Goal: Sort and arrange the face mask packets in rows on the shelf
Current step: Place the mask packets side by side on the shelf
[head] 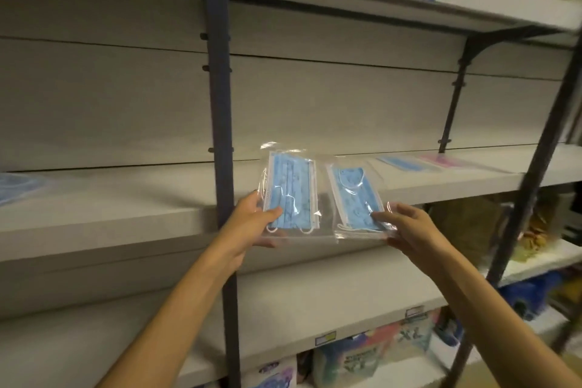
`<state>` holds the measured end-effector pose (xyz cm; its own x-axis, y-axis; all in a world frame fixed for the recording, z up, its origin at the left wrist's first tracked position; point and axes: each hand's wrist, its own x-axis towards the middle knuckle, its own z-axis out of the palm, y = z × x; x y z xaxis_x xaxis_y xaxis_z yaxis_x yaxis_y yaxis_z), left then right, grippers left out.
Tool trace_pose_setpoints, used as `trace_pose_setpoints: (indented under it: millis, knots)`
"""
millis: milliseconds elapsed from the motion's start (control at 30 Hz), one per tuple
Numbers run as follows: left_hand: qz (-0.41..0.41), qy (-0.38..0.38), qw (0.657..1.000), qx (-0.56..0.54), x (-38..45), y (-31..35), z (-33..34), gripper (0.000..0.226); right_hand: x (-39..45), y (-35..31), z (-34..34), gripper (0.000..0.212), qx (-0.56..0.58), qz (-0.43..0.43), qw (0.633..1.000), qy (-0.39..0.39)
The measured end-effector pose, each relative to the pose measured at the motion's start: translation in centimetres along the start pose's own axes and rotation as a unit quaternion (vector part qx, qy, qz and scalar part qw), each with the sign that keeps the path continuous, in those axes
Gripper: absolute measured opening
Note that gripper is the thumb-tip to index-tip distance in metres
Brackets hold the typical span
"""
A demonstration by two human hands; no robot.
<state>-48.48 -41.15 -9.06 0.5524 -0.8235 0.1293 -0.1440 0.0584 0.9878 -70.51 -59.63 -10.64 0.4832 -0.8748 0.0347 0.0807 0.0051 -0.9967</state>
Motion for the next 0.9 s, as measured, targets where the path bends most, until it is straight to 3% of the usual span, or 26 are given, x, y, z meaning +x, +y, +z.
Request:
trace_pose_setpoints:
  millis: [167, 500, 733, 900]
  knots:
    - [-0.004, 0.024, 1.0, -0.013, 5.6, 1.4, 4.0, 0.029, 6.4, -2.1, -3.2, 0.014, -0.027, 0.001, 1.0, -0.006]
    - [-0.016, 0.074, 0.997, 0.007, 14.5, 2.5, 11.3, 0.03, 17.9, -3.3, -9.4, 0.022, -0.081, -0.019, 0.996, -0.005]
    - [-0.033, 0.112, 0.993, 0.028, 19.8, 2.5, 17.6, 0.025, 26.8, -3.6, -15.8, 0.02, -0.097, -0.024, 0.995, 0.002]
    - [-0.042, 0.164, 0.985, 0.023, 23.0, 2.8, 22.5, 0.019, 33.8, -4.1, -20.3, 0.013, -0.172, -0.039, 0.984, 0.002]
